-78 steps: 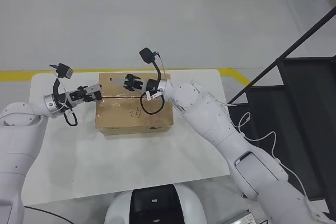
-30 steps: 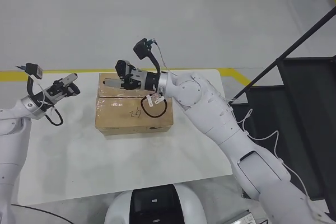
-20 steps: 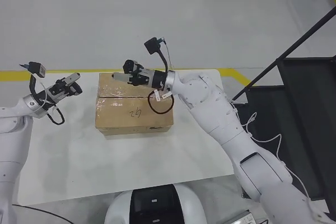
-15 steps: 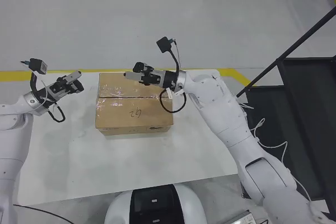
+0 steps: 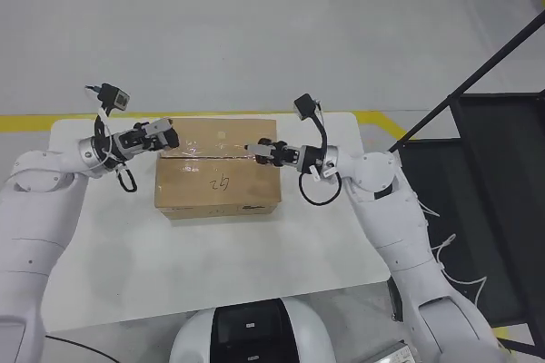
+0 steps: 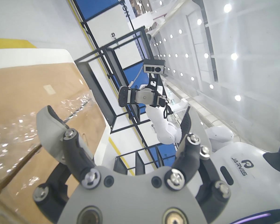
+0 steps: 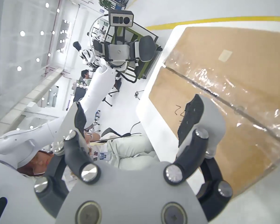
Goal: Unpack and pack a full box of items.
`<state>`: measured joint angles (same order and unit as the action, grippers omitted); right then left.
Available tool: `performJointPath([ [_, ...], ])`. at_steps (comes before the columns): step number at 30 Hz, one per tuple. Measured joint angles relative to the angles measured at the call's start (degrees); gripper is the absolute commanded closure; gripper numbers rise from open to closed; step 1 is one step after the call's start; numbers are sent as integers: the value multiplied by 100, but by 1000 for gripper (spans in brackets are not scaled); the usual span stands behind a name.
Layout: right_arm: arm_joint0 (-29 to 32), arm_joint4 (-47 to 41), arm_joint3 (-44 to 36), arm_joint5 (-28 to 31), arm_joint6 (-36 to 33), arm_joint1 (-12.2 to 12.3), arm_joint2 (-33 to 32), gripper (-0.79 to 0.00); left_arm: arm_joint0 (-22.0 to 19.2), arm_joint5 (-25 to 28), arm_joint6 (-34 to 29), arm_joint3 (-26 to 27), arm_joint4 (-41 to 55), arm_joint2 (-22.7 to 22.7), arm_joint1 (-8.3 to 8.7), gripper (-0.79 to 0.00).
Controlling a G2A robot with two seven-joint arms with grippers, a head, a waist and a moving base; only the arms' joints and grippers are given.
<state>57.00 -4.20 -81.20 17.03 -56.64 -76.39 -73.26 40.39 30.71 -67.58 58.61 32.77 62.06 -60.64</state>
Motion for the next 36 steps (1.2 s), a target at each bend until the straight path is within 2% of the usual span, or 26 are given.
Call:
performJointPath([
  [4, 19, -333, 155, -49, 86, -3, 52, -785, -214, 137, 31, -257, -56, -382, -156, -785],
  [8, -10, -397, 243, -45, 166, 2, 107, -785, -438, 311, 282, -663, -315, -434, -207, -785],
  [15, 1, -470, 224, 18, 114, 33, 179, -785, -653, 411, 552, -1263, -1371, 50, 40, -785],
  [22, -7, -478, 248, 45, 113, 58, 269, -785, -419, 107, 771, -1103, -2270, 260, 234, -785],
  [27, -27, -518, 270, 68, 126, 71, 334, -785, -231, -166, 793, -792, -2520, 166, 235, -785],
  [31, -47, -533, 284, 86, 118, 84, 373, -785, -198, -207, 743, -692, -2244, 168, 222, -785],
  [32, -50, -538, 287, 90, 120, 86, 382, -785, -201, -208, 736, -677, -2236, 174, 223, -616],
  [33, -55, -545, 293, 96, 124, 90, 392, -785, -207, -208, 735, -662, -2253, 184, 228, -379],
  [34, -59, -548, 299, 98, 131, 93, 399, -785, -209, -208, 741, -653, -2275, 193, 233, -243],
  [35, -62, -552, 304, 100, 141, 95, 406, -785, -210, -210, 752, -643, -2292, 205, 238, 0],
  [36, -65, -562, 307, 104, 151, 98, 417, -785, -206, -216, 763, -626, -2306, 220, 244, 0],
])
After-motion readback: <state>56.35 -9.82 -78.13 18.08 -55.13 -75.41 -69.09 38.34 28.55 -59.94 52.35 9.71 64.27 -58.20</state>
